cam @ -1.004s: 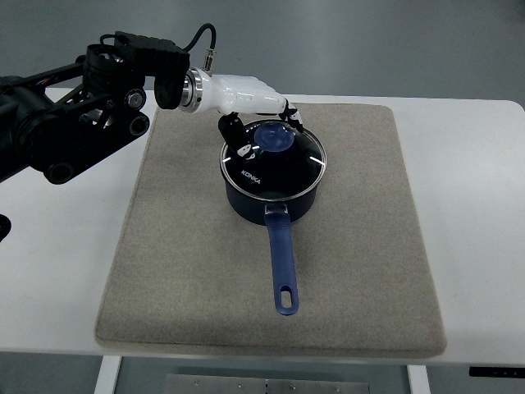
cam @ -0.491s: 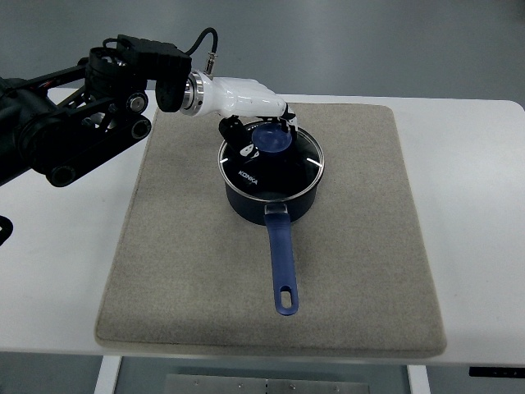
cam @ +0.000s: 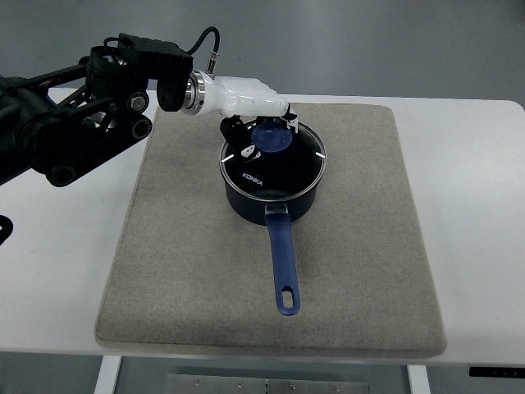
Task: Open pot lid and place left with left hand
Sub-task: 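Close the left hand fingers around the blue lid knob, then lift the glass lid off the saucepan with the left hand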
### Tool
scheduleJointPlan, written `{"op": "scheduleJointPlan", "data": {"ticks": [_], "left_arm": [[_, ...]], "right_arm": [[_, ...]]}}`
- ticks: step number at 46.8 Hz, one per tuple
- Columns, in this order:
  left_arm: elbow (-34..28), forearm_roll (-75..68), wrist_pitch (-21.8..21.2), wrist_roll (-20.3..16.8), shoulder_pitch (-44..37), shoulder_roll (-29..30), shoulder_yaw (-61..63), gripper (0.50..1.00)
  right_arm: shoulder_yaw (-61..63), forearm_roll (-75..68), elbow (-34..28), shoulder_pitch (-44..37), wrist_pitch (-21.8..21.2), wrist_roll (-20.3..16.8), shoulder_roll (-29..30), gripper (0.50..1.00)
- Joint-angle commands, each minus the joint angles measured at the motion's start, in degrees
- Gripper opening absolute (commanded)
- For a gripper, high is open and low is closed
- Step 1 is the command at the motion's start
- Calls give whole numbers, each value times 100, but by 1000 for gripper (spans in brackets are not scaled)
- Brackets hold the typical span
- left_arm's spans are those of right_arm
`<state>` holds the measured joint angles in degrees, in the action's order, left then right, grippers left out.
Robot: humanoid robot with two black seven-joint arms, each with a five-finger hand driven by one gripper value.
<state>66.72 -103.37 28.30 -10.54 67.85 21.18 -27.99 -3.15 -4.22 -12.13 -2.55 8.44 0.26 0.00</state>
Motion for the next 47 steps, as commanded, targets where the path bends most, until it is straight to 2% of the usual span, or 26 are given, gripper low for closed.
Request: {"op": "scheduleJointPlan", "data": {"ticks": [1, 26, 39, 47], "left_arm": [[-1, 1, 0, -1, 0, 0, -5, 500], [-1, 9, 9, -1, 27, 35, -40, 500], [-1, 89, 325, -1, 70, 114, -171, 500], [-1, 97, 361, -1, 70, 255, -260, 500]], "right_arm": [[7, 0, 0, 0, 0, 0, 0, 915], [-2, 0, 0, 0, 0, 0, 0, 915], [-2, 0, 0, 0, 0, 0, 0, 915], [7, 0, 0, 0, 0, 0, 0, 915]]}}
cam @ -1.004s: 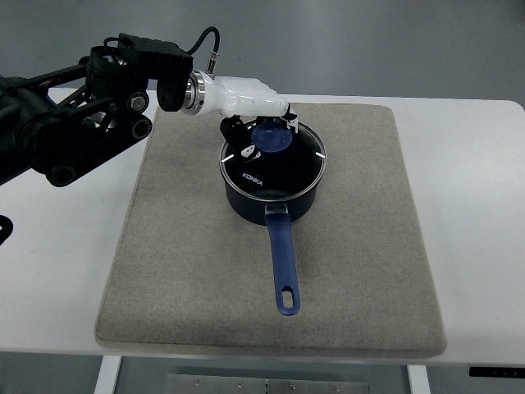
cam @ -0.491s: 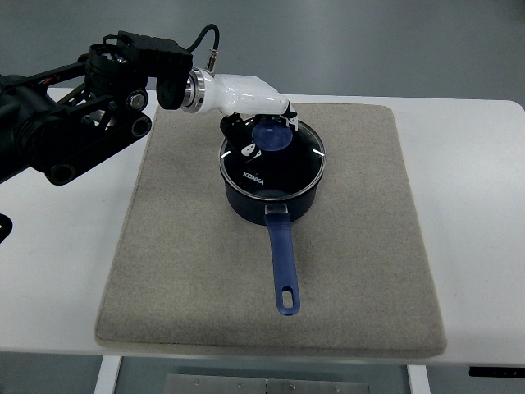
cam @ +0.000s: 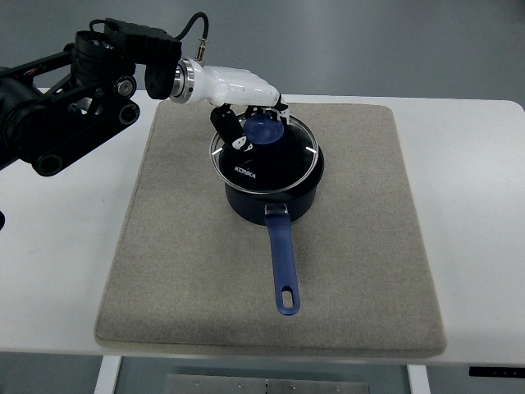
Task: Open pot lid and place left with left hand
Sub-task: 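Lift the glass lid off the saucepan with the left hand, then carry the lid beside the saucepan and lower it onto the pad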
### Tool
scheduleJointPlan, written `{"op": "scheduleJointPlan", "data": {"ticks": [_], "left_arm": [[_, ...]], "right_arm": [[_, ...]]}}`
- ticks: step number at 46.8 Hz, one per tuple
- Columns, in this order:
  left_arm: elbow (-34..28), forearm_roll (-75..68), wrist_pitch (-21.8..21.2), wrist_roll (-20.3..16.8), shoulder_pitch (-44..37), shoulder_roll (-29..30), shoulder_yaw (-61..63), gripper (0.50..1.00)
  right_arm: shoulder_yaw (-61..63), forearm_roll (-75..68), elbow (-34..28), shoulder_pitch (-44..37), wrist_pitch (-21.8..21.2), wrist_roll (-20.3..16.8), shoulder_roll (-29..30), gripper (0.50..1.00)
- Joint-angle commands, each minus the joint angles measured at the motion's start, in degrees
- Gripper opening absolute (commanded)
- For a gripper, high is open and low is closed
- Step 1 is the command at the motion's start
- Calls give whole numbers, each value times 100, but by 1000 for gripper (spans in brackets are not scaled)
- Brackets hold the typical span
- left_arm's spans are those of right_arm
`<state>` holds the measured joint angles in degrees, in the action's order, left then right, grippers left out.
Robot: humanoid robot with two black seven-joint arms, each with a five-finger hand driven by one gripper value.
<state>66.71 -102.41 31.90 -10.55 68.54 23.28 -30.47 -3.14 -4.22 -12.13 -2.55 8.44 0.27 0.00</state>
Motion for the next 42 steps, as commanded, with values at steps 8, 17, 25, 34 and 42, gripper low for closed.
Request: {"op": "scheduleJointPlan", "data": {"ticks": [8, 17, 25, 34, 42], "left_arm": [[0, 64, 18, 0, 2, 247, -82, 500], [0, 204, 167, 0, 2, 450, -302, 500], [-9, 310, 176, -9, 2, 783, -311, 500], [-9, 398, 185, -18, -69, 1276, -293, 500], [9, 441, 185, -26, -130, 1610, -250, 500]], "right_arm": [[-2, 0, 0, 0, 0, 0, 0, 915], [7, 0, 0, 0, 0, 0, 0, 915], [7, 0, 0, 0, 0, 0, 0, 915], [7, 0, 0, 0, 0, 0, 0, 915], [-2, 0, 0, 0, 0, 0, 0, 915]]}}
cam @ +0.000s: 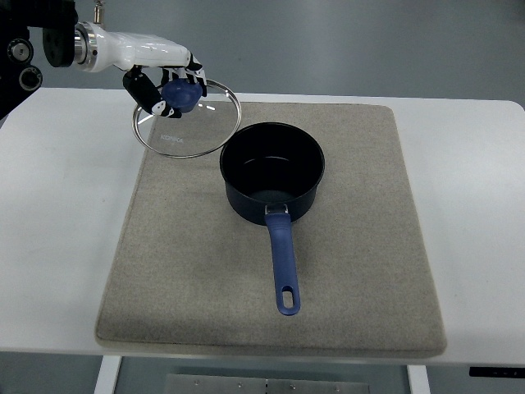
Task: Open pot lid and place left with left hand
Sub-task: 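Carry the lid beside the saucepan and lower it onto the pad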
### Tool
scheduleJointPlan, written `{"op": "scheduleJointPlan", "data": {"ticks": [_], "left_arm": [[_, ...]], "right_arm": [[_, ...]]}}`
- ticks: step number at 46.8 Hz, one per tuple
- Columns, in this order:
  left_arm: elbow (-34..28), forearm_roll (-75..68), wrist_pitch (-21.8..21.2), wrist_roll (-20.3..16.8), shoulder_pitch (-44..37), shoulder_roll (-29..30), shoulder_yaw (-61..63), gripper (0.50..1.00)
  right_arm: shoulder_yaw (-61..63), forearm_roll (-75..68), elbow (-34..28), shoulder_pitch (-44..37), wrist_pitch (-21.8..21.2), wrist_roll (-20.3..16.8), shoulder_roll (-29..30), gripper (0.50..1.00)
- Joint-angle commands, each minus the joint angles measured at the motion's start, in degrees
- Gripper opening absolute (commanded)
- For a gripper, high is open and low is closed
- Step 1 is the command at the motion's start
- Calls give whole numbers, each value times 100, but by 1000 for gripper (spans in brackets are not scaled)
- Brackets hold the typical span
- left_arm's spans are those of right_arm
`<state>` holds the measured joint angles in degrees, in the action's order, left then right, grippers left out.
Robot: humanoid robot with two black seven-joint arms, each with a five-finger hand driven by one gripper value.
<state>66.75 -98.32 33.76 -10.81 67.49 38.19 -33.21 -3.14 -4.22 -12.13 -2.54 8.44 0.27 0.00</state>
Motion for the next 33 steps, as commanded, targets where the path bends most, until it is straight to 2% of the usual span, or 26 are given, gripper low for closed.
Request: {"op": "scheduleJointPlan", "data": {"ticks": [1, 14, 27, 33], "left_arm": [[5, 49, -1, 0, -25, 154, 42, 500], [66, 76, 8, -9, -280, 576, 69, 500], [49, 41, -124, -9, -781, 532, 51, 500], [31, -3, -457, 0, -1009, 418, 69, 500]], "right_arm": [[-2, 0, 0, 0, 0, 0, 0, 915], [6, 0, 0, 0, 0, 0, 0, 915], [-2, 0, 0, 0, 0, 0, 0, 915], [6, 0, 0, 0, 0, 0, 0, 915]]}}
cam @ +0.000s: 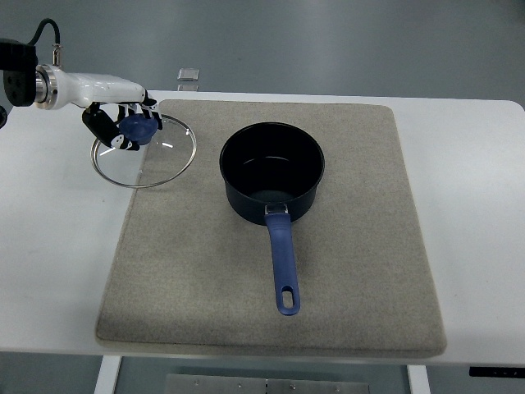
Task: Open pot lid and place left with left hand
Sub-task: 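Carry the lid beside the saucepan and lower it onto the pad, then open the left hand fingers and release the lid knob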
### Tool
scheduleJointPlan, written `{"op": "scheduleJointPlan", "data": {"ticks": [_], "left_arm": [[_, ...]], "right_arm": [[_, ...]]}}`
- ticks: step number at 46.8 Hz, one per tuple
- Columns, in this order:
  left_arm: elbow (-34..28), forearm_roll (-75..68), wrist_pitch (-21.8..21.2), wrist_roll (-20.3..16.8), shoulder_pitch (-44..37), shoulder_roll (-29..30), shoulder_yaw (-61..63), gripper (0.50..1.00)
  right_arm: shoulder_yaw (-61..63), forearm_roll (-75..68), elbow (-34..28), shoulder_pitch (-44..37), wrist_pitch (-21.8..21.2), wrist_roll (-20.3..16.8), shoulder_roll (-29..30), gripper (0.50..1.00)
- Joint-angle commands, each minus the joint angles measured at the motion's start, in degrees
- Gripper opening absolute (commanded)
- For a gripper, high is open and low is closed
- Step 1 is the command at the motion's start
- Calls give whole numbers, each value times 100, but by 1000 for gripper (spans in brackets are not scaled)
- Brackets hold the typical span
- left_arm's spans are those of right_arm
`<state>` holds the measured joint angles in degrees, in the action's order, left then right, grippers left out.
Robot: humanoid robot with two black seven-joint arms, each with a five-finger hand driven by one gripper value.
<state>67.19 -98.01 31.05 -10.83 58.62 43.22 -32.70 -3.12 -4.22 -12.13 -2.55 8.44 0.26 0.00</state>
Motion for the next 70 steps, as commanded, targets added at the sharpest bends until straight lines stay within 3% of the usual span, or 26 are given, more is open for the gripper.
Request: {"op": "scheduleJointPlan", "data": {"ticks": [1, 21, 63, 64, 70], "left_arm": [[-21, -42, -231, 2, -166, -112, 18, 500], [-337, -77, -732, 11, -466, -437, 150, 500], [-654, -69, -758, 20, -466, -841, 150, 500], [-654, -69, -776, 20, -466, -841, 150, 508], [-654, -77, -1066, 20, -474, -824, 158, 737]], "right_arm": [[-5, 0, 0, 0, 0, 0, 0, 915], [-5, 0, 0, 0, 0, 0, 0, 915], [4, 0, 0, 0, 0, 0, 0, 915], [-5, 0, 0, 0, 0, 0, 0, 915], [-5, 0, 0, 0, 0, 0, 0, 915]]}}
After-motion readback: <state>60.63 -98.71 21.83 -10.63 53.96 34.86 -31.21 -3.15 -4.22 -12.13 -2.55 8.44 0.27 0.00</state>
